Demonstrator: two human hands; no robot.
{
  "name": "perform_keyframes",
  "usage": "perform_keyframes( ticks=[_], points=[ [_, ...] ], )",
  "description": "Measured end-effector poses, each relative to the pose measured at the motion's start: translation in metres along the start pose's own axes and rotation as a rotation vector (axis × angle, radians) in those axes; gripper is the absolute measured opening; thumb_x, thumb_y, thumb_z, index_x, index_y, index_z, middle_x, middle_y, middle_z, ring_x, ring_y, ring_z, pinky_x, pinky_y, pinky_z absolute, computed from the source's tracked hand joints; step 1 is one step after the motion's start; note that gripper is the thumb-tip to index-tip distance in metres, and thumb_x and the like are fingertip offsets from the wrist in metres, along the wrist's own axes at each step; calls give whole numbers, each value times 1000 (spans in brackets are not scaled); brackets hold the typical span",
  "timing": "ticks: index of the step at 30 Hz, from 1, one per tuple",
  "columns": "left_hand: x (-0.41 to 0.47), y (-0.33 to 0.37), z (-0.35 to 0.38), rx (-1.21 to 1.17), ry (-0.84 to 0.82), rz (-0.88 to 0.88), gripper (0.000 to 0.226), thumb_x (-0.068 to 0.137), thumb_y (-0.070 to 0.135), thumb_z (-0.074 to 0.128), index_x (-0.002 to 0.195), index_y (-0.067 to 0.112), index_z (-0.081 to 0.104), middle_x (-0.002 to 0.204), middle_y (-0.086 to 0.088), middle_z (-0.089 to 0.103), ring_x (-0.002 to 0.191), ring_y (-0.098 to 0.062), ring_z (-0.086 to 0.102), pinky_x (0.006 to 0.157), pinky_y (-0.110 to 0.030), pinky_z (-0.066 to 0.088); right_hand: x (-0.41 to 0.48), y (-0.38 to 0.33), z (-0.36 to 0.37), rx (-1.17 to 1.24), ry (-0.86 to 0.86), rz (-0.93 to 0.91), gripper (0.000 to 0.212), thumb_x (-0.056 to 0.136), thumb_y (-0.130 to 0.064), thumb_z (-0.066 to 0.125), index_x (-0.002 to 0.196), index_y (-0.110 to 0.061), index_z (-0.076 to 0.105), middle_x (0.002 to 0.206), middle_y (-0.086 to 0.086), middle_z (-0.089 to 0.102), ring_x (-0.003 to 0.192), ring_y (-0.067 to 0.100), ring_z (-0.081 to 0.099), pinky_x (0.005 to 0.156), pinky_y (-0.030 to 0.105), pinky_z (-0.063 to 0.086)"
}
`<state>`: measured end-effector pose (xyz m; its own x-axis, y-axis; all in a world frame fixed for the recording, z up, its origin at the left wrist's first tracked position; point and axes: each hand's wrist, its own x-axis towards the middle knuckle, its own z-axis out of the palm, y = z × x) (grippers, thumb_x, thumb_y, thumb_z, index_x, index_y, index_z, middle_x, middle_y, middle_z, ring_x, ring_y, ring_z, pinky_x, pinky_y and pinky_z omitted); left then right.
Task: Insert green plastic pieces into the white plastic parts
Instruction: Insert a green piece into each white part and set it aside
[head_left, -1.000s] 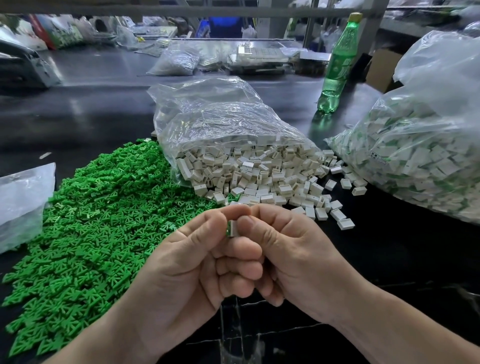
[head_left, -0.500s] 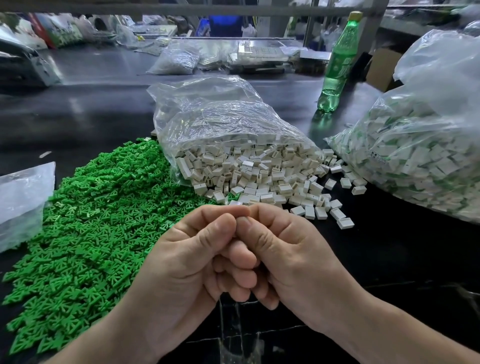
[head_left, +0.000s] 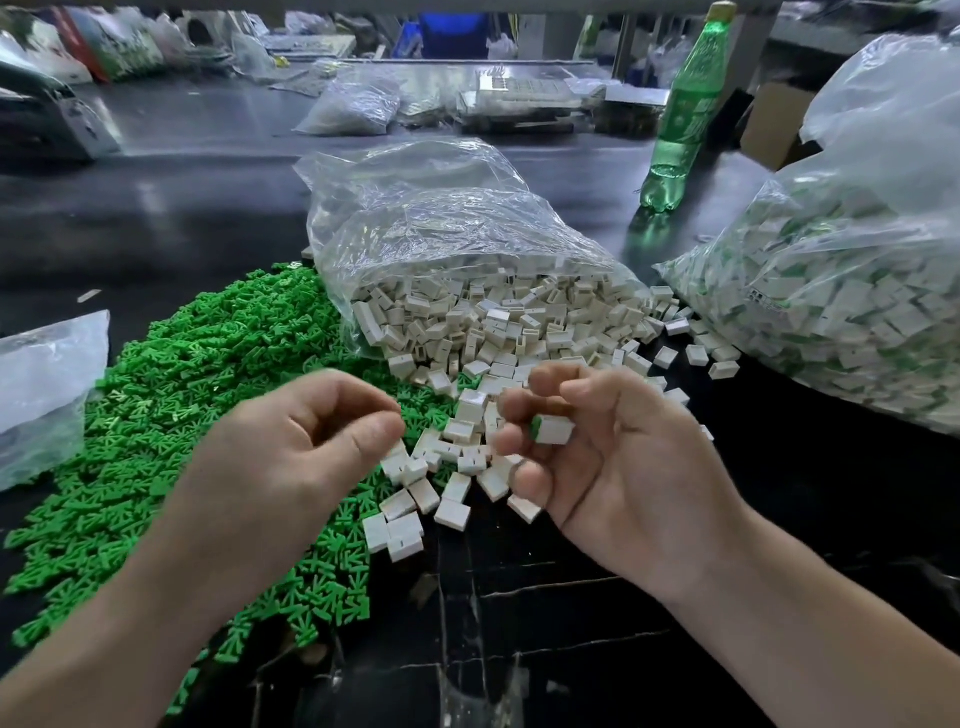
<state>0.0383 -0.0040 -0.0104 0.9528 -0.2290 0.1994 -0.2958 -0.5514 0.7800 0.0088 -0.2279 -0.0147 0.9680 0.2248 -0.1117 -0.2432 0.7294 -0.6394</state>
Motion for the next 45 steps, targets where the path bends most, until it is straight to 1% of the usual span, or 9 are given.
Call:
perform_keyframes(
  ticks=[4, 10, 18, 23, 28, 33, 36, 41, 45],
  points=[
    [-5, 0, 8, 554, -199, 149, 46, 70, 83, 40, 91, 46, 58, 86, 29, 55, 76, 9, 53, 59, -12, 41, 0, -6, -5, -398, 78, 10, 6, 79, -15, 66, 79, -19, 70, 74, 4, 60, 51, 13, 50, 37, 22, 37],
    [-8, 3, 19, 686, -239, 229, 45, 71, 76, 41, 96, 43, 58, 85, 22, 46, 76, -2, 47, 57, -14, 27, -10, 15, -4, -1452, -16, -236, 9, 90, -41, 71, 93, -34, 65, 78, -12, 68, 62, 2, 60, 56, 24, 52],
    [-5, 6, 17, 715, -49, 186, 32, 86, 60, 49, 99, 35, 62, 87, 18, 56, 77, -6, 55, 59, -27, 46, -8, 24, -7, -1691, 12, -323, 20, 91, -44, 69, 107, -35, 62, 69, -19, 55, 66, -2, 53, 60, 13, 41],
    [1, -2, 16, 843, -101, 93, 47, 86, 68, 40, 121, 42, 57, 109, 19, 52, 99, -5, 51, 71, -22, 39, -9, 33, -1, -2083, -125, -309, 37, 96, -53, 53, 127, -32, 47, 100, -10, 62, 92, 19, 60, 67, 33, 38],
    [1, -1, 23, 780, -88, 178, 24, 86, 52, 56, 93, 35, 70, 88, 17, 56, 81, -8, 54, 61, -21, 33, -6, 35, -3, -2124, -89, -333, 39, 99, -54, 46, 129, -29, 47, 105, -7, 64, 97, 22, 62, 68, 35, 41],
    [-1, 3, 24, 714, -48, 261, 10, 84, 37, 66, 84, 27, 68, 84, 12, 59, 77, -13, 56, 63, -23, 35, -4, 35, -9, -2039, -28, -413, 54, 97, -52, 52, 143, -29, 36, 82, -15, 45, 75, 16, 55, 60, 33, 37],
    [-4, 9, 26, 518, -62, 260, 5, 84, 35, 67, 84, 30, 66, 82, 17, 60, 77, -4, 55, 62, -16, 36, -4, 34, -8, -1953, -18, -505, 53, 96, -43, 57, 143, -24, 42, 80, -17, 45, 68, 17, 56, 56, 36, 47],
    [-6, 14, 19, -68, -201, 11, 16, 86, 49, 68, 87, 33, 71, 73, 3, 69, 62, -13, 63, 55, -25, 50, -4, 32, -5, -1728, -65, -665, 31, 98, -31, 56, 129, -30, 53, 93, -9, 68, 76, 13, 64, 61, 37, 55],
    [-1, 5, 8, -33, -102, -24, 25, 83, 58, 59, 89, 37, 71, 78, 11, 71, 68, -5, 65, 59, -16, 51, -6, 27, -5, -1422, -10, -517, 12, 96, -22, 64, 103, -30, 69, 72, -13, 62, 54, 2, 52, 50, 16, 43]
  ],
)
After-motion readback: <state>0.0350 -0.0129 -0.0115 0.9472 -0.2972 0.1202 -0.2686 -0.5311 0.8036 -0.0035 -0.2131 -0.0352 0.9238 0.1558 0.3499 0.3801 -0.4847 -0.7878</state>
